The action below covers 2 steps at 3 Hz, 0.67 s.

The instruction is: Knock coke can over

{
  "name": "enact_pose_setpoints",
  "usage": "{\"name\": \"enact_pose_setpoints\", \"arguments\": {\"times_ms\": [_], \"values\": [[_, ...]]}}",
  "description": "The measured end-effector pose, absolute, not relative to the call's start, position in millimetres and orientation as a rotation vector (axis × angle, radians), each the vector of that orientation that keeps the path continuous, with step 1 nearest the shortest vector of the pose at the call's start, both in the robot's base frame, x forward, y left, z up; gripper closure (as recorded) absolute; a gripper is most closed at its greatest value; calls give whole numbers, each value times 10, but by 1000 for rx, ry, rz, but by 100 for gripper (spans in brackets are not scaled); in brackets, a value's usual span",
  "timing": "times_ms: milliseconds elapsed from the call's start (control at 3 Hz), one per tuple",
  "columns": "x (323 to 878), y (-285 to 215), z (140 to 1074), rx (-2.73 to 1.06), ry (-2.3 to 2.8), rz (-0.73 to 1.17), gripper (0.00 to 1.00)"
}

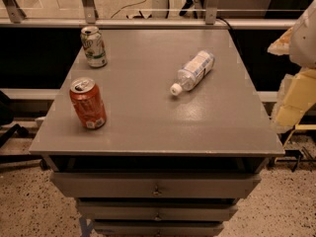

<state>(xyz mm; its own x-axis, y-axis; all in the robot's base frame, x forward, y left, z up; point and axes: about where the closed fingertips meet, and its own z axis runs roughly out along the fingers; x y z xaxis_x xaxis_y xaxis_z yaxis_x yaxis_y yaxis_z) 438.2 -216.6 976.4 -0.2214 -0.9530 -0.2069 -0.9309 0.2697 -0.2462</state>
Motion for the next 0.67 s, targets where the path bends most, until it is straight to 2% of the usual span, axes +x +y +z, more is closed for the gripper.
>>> {"name": "enact_pose_setpoints", "arguments": {"times_ms": [333,667], "values": [[4382,-2166,9764,-1724,2231,-99,0],[4604,-2041,9760,-1698,2160,-53,0]]}}
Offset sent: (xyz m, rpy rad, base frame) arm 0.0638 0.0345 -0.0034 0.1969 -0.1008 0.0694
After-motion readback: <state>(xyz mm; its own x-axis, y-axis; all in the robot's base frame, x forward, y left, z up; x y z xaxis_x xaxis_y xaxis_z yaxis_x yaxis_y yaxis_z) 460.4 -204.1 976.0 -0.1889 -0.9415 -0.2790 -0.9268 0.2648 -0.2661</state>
